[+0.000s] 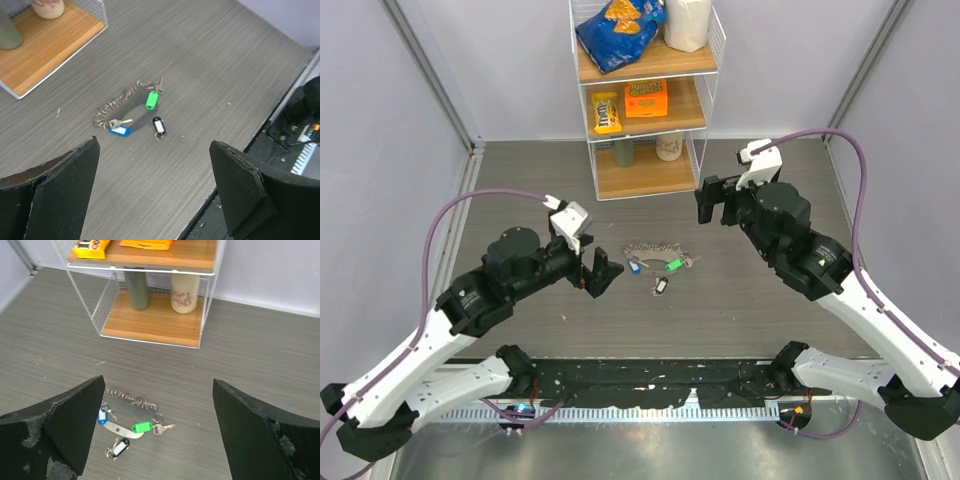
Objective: Put the keys on the keyring
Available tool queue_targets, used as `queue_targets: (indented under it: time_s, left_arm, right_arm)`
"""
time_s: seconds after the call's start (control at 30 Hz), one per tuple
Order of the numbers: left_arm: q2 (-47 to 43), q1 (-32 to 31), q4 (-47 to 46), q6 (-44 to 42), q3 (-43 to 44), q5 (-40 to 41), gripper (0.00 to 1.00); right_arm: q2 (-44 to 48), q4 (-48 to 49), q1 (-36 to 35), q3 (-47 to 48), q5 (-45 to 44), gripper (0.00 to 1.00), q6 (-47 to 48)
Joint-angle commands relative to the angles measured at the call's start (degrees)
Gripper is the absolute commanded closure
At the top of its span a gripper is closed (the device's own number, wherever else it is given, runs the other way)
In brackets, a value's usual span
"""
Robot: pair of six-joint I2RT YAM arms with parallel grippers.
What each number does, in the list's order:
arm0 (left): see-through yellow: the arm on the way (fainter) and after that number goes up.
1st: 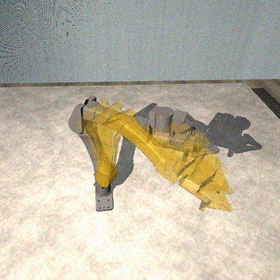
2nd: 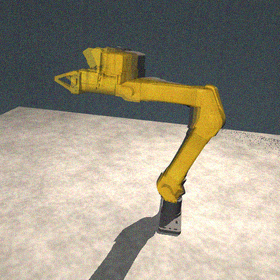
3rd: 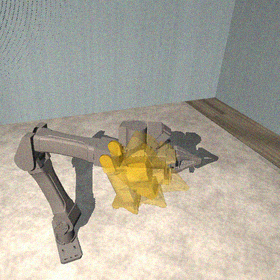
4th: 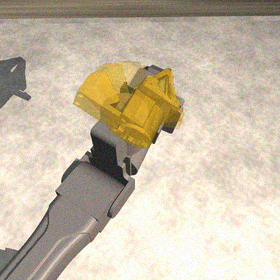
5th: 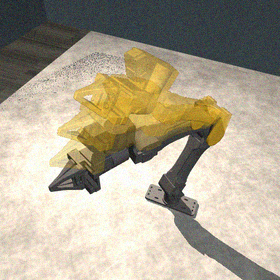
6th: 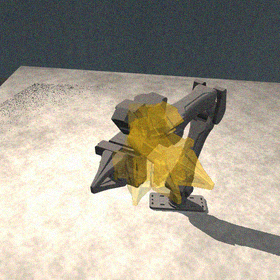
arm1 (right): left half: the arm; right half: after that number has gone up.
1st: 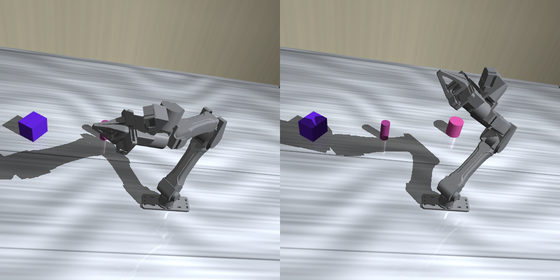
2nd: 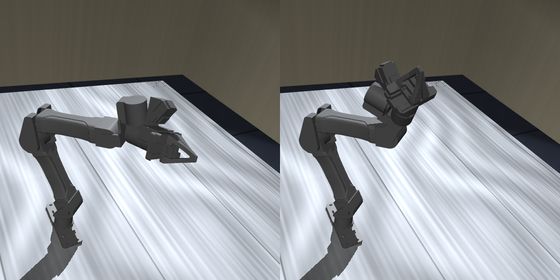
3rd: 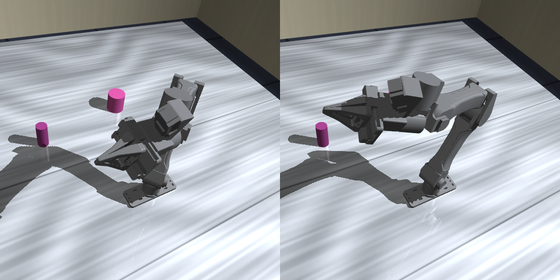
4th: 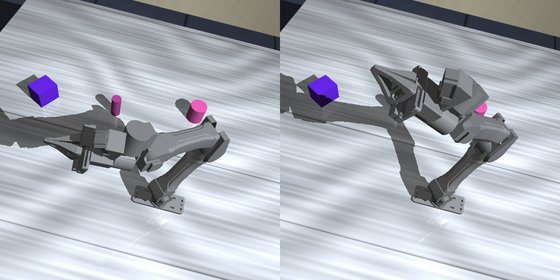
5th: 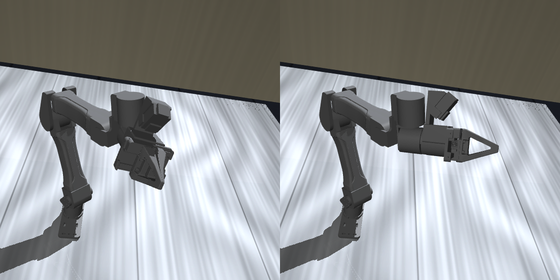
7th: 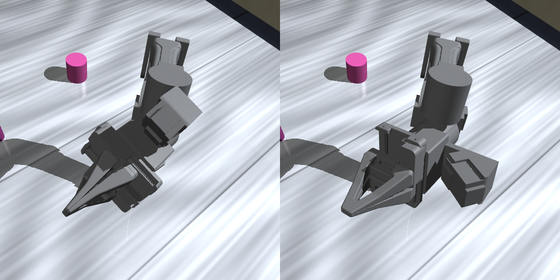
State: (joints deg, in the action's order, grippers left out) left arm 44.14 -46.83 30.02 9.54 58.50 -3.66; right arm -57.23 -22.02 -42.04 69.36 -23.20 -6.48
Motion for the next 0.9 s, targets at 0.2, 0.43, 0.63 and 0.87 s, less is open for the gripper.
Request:
queue_targets:
  time_s: [0.2,0.43,0.63,0.87]
  left_arm:
    - [8.1,-1.9,-6.7,-2.2,-0.5,13.6,0.01]
    - [17.6,-0.6,-7.7,0.2,2.6,17.7,0.01]
    - [24.2,5.9,-12.2,5.0,2.1,12.8,0.01]
    - [32.0,13.9,-16.2,13.4,1.6,3.9,0.01]
  right_arm:
    - [-3.5,-15.1,-0.4,3.9,-13.0,0.04,-8.5]
    - [-3.2,-10.3,-0.2,-4.5,-8.2,0.05,-6.6]
    - [-3.0,-5.8,0.2,-10.6,-3.2,0.04,-12.4]
    - [-4.9,-5.9,0.3,-11.3,-0.5,0.04,-12.5]
